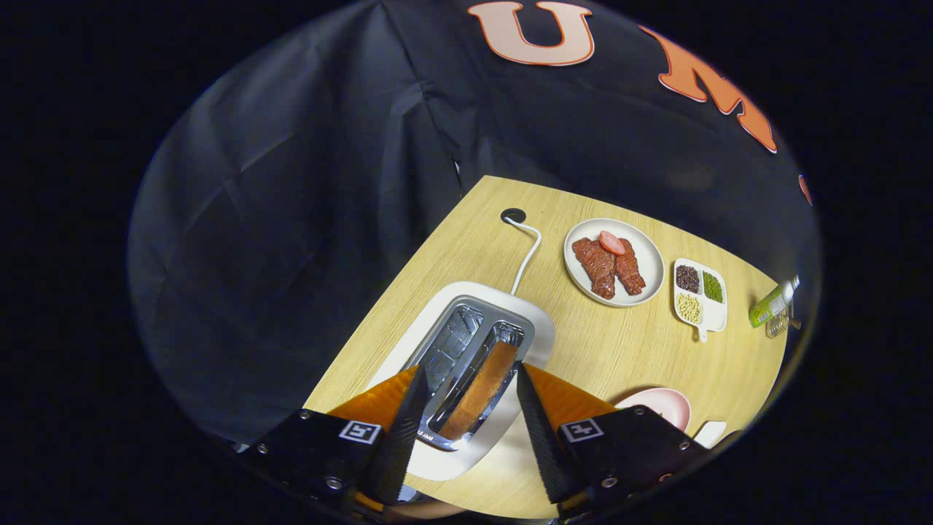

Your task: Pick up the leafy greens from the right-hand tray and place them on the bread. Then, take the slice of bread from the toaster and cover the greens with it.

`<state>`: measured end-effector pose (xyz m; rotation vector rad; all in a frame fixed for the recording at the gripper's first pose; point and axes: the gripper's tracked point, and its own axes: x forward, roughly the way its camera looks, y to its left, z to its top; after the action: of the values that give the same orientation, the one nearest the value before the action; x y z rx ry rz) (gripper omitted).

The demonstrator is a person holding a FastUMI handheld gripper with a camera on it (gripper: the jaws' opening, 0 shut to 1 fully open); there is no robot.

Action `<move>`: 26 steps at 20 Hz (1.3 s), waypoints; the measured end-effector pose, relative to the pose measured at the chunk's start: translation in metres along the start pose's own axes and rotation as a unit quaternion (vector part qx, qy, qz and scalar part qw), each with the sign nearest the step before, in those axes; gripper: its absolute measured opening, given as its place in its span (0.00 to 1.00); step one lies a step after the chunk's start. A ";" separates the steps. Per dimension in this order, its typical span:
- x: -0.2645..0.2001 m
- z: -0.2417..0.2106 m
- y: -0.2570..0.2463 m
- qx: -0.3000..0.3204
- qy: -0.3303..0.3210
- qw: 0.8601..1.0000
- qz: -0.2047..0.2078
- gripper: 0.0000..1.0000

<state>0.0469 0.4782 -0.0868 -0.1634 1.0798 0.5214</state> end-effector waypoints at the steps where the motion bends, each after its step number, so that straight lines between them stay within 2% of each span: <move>1: 0.003 0.000 -0.002 0.009 0.003 1.000 -0.004 0.66; 3: 0.008 -0.004 -0.002 0.032 0.011 0.999 -0.001 0.51; 6: 0.009 0.002 0.002 0.050 0.000 0.999 0.020 0.21; 8: 0.002 0.004 0.000 0.056 -0.013 0.998 0.033 0.15; 12: -0.023 0.013 -0.006 0.064 -0.052 0.995 0.053 0.11; 20: -0.092 0.033 -0.021 0.093 -0.132 0.981 0.109 0.11; 26: -0.128 0.020 -0.051 0.112 -0.171 0.970 0.128 0.10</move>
<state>0.0405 0.3992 0.0283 0.2612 0.8163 0.6270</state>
